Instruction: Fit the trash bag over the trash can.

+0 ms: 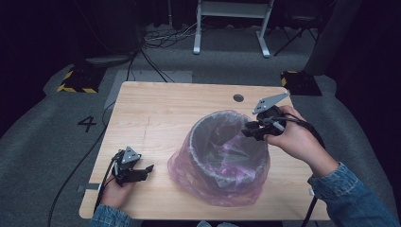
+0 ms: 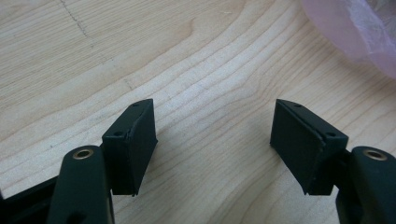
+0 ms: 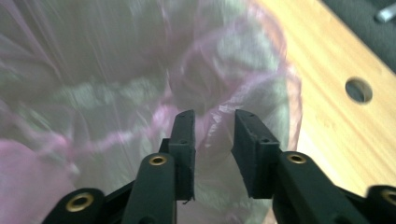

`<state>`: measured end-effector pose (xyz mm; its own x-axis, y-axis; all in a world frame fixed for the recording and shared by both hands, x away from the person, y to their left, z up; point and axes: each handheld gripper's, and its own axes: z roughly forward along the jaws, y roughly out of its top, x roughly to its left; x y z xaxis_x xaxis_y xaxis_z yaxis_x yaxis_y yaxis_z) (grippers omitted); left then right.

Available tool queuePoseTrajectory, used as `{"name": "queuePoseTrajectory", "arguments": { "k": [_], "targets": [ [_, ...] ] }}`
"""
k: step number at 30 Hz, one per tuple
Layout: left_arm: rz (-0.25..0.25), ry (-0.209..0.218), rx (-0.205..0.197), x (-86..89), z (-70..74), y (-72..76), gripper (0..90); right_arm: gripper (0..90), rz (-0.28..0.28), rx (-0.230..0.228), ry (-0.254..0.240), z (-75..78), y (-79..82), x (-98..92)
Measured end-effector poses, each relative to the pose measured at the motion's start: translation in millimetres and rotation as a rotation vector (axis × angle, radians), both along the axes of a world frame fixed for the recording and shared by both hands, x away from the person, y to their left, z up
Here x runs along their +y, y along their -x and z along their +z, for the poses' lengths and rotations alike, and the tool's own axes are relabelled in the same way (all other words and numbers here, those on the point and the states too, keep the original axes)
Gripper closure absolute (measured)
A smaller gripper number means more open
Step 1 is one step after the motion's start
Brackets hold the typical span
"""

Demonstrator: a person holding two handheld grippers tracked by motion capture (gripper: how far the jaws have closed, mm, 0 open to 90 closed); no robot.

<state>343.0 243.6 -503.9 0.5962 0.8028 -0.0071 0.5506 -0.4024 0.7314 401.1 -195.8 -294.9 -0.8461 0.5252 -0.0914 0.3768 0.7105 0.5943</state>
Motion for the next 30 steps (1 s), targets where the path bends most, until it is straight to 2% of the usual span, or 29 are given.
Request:
{"name": "queuePoseTrajectory", "arguments": {
  "k": [4, 7, 8, 11, 13, 15, 17, 21, 23, 25, 28, 29, 30],
  "targets": [
    [0.000, -0.001, -0.001, 0.0, 0.0, -0.1, 31.1, 72.5, 0.012, 0.025, 0.080, -13.0, -1.3, 5.3],
    [0.001, 0.000, -0.002, -0.1, -0.1, 0.1, 31.0, 71.1, 0.004, 0.069, 0.132, -22.1, -0.7, 11.6],
    [0.001, 0.000, -0.002, -0.1, -0.1, 0.1, 31.0, 70.5, 0.005, 0.072, 0.121, -23.2, -0.2, 13.3],
    [0.001, 0.000, -0.002, -0.1, -0.2, 0.1, 31.0, 67.2, 0.009, 0.087, 0.132, -24.8, 0.5, 15.3],
    [0.001, 0.000, -0.002, -0.1, -0.2, 0.1, 31.0, 60.7, 0.021, 0.095, 0.122, -26.4, 0.7, 15.5],
    [0.001, 0.000, -0.002, -0.1, -0.2, 0.1, 31.0, 55.2, 0.041, 0.086, 0.090, -28.2, 0.6, 13.5],
    [0.001, 0.000, -0.002, -0.1, -0.1, 0.1, 31.0, 52.0, 0.041, 0.105, 0.042, -27.7, 3.1, 10.4],
    [0.001, 0.000, -0.002, 0.0, -0.1, 0.0, 31.0, 47.5, 0.048, 0.097, -0.041, -19.2, 11.7, 1.6],
    [0.002, 0.000, -0.001, 0.0, -0.1, 0.0, 31.0, 46.3, 0.040, 0.068, -0.082, -11.6, 16.2, -5.9],
    [0.001, -0.001, 0.000, 0.0, 0.0, 0.0, 30.9, 43.2, 0.020, 0.018, -0.129, -3.9, 18.8, -15.3],
    [0.001, -0.001, 0.000, 0.0, 0.0, 0.0, 30.9, 37.9, -0.033, -0.065, -0.217, 5.1, 20.0, -32.3],
    [0.001, -0.001, 0.000, 0.0, 0.0, 0.0, 30.9, 37.9, -0.068, -0.082, -0.250, 7.3, 19.7, -41.8],
    [0.001, -0.001, 0.000, 0.0, 0.0, 0.0, 31.0, 37.8, -0.080, -0.086, -0.258, 7.6, 19.5, -44.9]
  ]
}}
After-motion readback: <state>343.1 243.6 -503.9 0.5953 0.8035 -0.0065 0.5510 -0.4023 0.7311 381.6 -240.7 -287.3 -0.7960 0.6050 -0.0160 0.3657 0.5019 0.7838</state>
